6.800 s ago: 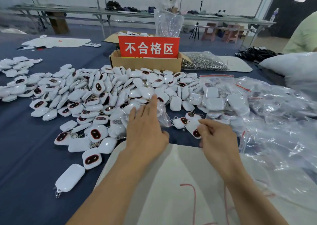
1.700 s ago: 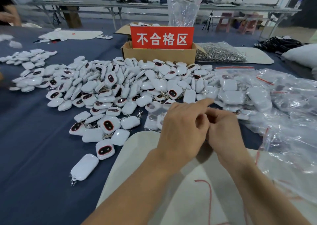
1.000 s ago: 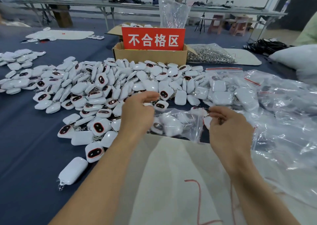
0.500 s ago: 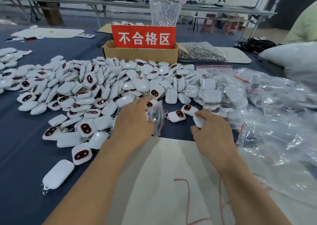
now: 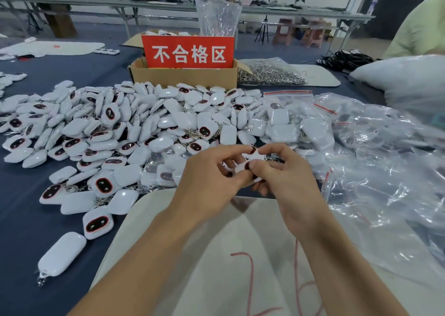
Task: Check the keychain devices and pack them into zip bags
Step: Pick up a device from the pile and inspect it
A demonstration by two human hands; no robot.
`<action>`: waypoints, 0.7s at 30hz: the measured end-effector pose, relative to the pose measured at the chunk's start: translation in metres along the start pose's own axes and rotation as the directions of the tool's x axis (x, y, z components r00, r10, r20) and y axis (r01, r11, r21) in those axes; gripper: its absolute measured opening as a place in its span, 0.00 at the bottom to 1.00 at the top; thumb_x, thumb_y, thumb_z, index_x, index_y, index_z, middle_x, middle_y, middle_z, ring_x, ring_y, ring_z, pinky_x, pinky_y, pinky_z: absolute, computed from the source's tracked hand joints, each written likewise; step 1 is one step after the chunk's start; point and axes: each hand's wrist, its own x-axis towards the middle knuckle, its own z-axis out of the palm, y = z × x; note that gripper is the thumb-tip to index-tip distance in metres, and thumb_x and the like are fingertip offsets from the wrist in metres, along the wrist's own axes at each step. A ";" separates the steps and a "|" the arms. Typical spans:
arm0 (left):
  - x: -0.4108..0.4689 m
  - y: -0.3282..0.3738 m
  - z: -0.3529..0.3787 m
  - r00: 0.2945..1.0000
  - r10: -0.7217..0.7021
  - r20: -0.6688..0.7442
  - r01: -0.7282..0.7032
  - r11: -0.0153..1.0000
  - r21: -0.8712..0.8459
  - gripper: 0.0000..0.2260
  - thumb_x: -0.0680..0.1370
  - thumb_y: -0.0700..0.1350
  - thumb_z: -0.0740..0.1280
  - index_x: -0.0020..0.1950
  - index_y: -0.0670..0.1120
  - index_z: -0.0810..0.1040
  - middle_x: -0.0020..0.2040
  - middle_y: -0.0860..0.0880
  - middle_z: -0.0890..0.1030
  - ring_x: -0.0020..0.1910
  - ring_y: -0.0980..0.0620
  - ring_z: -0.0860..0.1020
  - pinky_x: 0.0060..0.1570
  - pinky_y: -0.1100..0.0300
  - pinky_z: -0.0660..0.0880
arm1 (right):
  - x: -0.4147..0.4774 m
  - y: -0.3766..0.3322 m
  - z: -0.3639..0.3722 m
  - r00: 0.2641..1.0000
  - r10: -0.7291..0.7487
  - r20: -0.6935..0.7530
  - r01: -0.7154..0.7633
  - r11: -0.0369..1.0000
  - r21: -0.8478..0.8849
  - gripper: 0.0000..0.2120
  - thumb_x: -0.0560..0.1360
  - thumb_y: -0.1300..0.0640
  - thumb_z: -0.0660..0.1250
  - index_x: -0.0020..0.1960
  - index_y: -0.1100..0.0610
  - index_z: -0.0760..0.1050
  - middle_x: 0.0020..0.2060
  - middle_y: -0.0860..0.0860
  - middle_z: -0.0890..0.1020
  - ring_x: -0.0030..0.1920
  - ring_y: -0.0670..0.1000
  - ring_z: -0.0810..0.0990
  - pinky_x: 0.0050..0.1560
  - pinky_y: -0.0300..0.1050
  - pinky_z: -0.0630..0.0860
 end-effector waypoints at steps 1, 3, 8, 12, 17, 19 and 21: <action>0.000 -0.001 -0.002 1.000 -0.017 0.001 0.017 0.999 -0.035 0.14 0.70 0.48 0.78 0.53 0.62 0.85 0.40 0.60 0.82 0.34 0.60 0.77 0.38 0.70 0.72 | 0.000 -0.001 -0.001 1.000 0.004 0.027 -0.006 0.998 0.055 0.10 0.76 0.70 0.69 0.54 0.58 0.78 0.41 0.57 0.88 0.33 0.52 0.76 0.40 0.45 0.74; 0.001 -0.002 -0.001 0.997 -0.078 -0.005 0.077 0.991 -0.108 0.12 0.67 0.49 0.79 0.49 0.61 0.86 0.36 0.58 0.80 0.30 0.58 0.76 0.34 0.67 0.72 | 0.000 -0.003 -0.004 0.992 0.031 0.123 -0.051 0.985 0.165 0.13 0.76 0.74 0.65 0.55 0.60 0.78 0.45 0.57 0.88 0.38 0.51 0.76 0.46 0.44 0.72; 0.003 -0.001 0.003 0.975 -0.211 -0.074 0.188 0.951 -0.244 0.12 0.68 0.48 0.79 0.42 0.67 0.86 0.34 0.56 0.82 0.29 0.57 0.76 0.33 0.63 0.73 | 0.003 0.002 -0.003 0.990 0.072 0.121 -0.090 0.985 0.149 0.18 0.75 0.77 0.64 0.59 0.62 0.79 0.41 0.53 0.87 0.37 0.51 0.80 0.51 0.48 0.77; 0.007 -0.003 0.002 0.954 -0.287 -0.091 0.234 0.896 -0.377 0.17 0.74 0.37 0.77 0.38 0.62 0.87 0.31 0.52 0.83 0.27 0.56 0.77 0.29 0.66 0.73 | 0.004 0.008 0.001 0.993 0.072 0.093 -0.069 0.997 -0.039 0.08 0.80 0.63 0.68 0.49 0.56 0.85 0.40 0.51 0.85 0.40 0.51 0.78 0.48 0.48 0.74; 0.006 -0.003 0.003 0.960 -0.279 -0.001 0.254 0.875 -0.413 0.09 0.77 0.36 0.74 0.48 0.49 0.87 0.31 0.49 0.83 0.28 0.55 0.77 0.31 0.65 0.75 | 0.005 0.008 0.003 0.999 0.025 -0.021 -0.027 0.995 -0.094 0.14 0.78 0.62 0.68 0.36 0.52 0.83 0.34 0.49 0.81 0.35 0.47 0.73 0.43 0.46 0.70; 0.005 -0.003 0.002 0.966 -0.254 0.044 0.252 0.892 -0.376 0.07 0.77 0.36 0.74 0.50 0.47 0.88 0.32 0.49 0.83 0.29 0.55 0.77 0.32 0.65 0.75 | 0.006 0.011 0.005 0.997 0.016 -0.072 -0.025 0.991 -0.128 0.15 0.77 0.63 0.68 0.33 0.51 0.80 0.33 0.51 0.78 0.33 0.47 0.70 0.42 0.47 0.68; 0.005 -0.002 0.001 0.970 -0.235 0.056 0.239 0.907 -0.347 0.07 0.76 0.36 0.74 0.51 0.46 0.88 0.33 0.48 0.84 0.30 0.54 0.77 0.34 0.64 0.75 | 0.005 0.012 0.008 0.997 0.001 -0.080 -0.013 0.988 -0.154 0.14 0.77 0.63 0.67 0.34 0.53 0.79 0.34 0.53 0.77 0.36 0.49 0.69 0.43 0.49 0.67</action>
